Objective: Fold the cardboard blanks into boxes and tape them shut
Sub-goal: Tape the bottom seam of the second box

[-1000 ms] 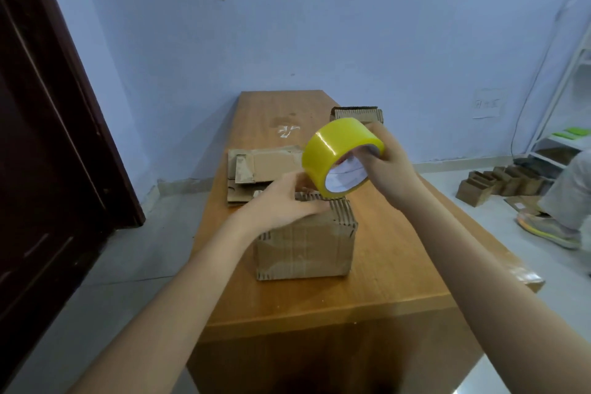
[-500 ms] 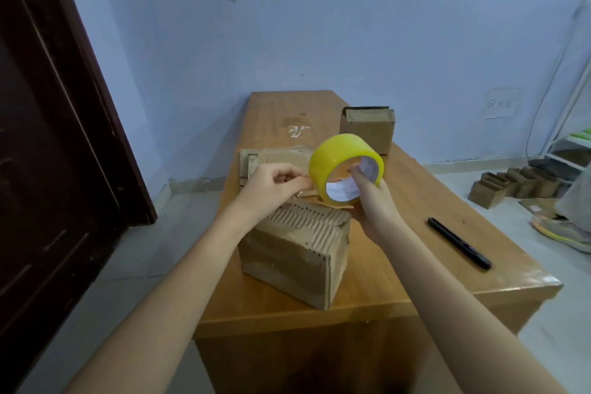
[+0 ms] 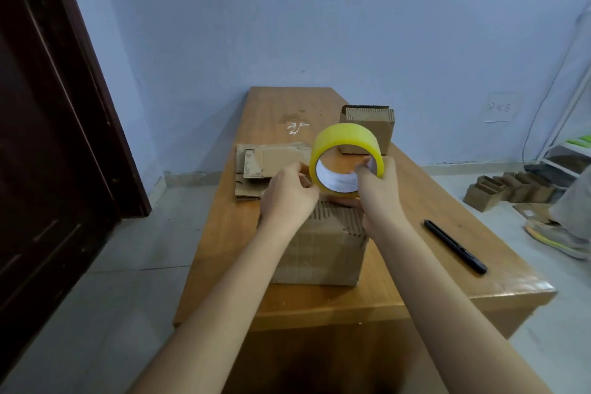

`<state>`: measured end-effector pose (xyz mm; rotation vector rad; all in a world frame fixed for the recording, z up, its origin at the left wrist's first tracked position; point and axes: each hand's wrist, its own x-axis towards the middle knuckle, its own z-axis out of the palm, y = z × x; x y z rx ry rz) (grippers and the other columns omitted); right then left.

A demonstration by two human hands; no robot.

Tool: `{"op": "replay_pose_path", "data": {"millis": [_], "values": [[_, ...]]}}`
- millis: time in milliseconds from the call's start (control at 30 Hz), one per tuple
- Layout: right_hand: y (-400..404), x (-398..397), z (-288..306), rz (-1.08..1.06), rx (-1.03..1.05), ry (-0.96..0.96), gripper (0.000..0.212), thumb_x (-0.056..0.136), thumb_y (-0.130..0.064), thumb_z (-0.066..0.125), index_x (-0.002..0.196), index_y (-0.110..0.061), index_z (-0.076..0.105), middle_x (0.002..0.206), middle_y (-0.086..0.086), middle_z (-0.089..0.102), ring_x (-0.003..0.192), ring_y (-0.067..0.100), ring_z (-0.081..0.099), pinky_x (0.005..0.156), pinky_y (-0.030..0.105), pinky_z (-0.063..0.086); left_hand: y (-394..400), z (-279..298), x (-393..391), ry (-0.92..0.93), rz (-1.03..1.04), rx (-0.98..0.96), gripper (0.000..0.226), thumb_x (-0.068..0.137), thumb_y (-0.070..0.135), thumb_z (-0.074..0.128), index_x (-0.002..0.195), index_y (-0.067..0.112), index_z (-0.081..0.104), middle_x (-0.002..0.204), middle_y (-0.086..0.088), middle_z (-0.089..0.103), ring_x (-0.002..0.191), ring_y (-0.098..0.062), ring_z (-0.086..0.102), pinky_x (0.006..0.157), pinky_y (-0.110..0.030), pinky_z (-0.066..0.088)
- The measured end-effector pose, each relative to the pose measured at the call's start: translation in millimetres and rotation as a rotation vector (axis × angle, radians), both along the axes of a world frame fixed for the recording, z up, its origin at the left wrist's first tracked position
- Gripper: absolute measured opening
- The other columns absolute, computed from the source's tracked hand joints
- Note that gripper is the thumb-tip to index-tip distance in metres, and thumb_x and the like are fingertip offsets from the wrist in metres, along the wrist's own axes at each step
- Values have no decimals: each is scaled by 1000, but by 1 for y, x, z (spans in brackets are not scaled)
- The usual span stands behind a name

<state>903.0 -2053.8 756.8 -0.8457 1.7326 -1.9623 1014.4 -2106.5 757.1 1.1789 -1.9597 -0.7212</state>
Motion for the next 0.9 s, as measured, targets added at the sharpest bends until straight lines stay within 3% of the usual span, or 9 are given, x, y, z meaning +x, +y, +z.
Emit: {"op": "replay_pose_path", "data": {"millis": [133,200,367,433,500,600,667,767,900], "values": [[1,2,0,-83,-36,-41,13,90,-6,50,97,-17,47,84,-1,49,72,8,48,65,29,41,-9,21,11,107,-253,218,12,78,7,65,86,14,63,63,3,57,52,-8,52,51,-20,39],[2,2,0,-81,-16,-12,16,90,-7,50,102,-16,49,86,0,51,72,7,49,62,29,41,-15,38,21,59,-350,331,15,79,3,67,92,11,66,60,-1,59,46,-6,52,46,-17,42],[6,6,-2,-24,-20,202,8,92,-1,42,97,-6,46,75,2,40,66,16,38,51,17,31,-34,62,42,-323,-441,353,31,81,3,66,107,17,65,62,-4,60,72,-22,64,58,-24,48],[7,9,-2,22,-26,308,6,92,1,41,96,0,45,73,1,39,65,12,38,46,15,28,-38,67,47,-463,-482,362,37,81,5,69,114,18,61,72,-10,67,71,-24,66,64,-29,50],[8,12,-1,67,-20,394,9,92,1,41,93,-6,45,70,-2,41,57,2,38,45,13,28,-40,71,50,-580,-513,374,42,81,10,72,120,20,58,78,-9,71,68,-19,68,74,-33,54],[8,11,-2,80,-29,426,10,93,1,41,95,-8,46,71,-1,43,56,1,38,46,13,29,-48,75,58,-756,-462,281,49,79,20,75,124,17,56,70,-1,69,66,-18,69,87,-36,52],[10,7,-2,60,-44,403,9,94,0,42,98,-4,48,76,3,44,60,8,38,47,14,29,-54,77,72,-708,-440,289,44,81,21,74,121,11,60,70,-2,69,70,-18,68,86,-34,55],[9,5,-3,63,-45,419,8,94,0,42,98,-2,49,77,5,45,64,12,39,47,14,30,-55,67,93,-417,-472,415,30,83,17,71,111,9,64,76,-9,70,73,-20,69,73,-32,58],[7,11,-4,88,-38,513,25,93,-1,43,81,-22,42,67,2,46,56,5,40,48,15,31,-56,37,106,-123,-427,489,28,85,13,68,110,5,59,82,-14,66,70,-18,68,65,-32,58]]}}
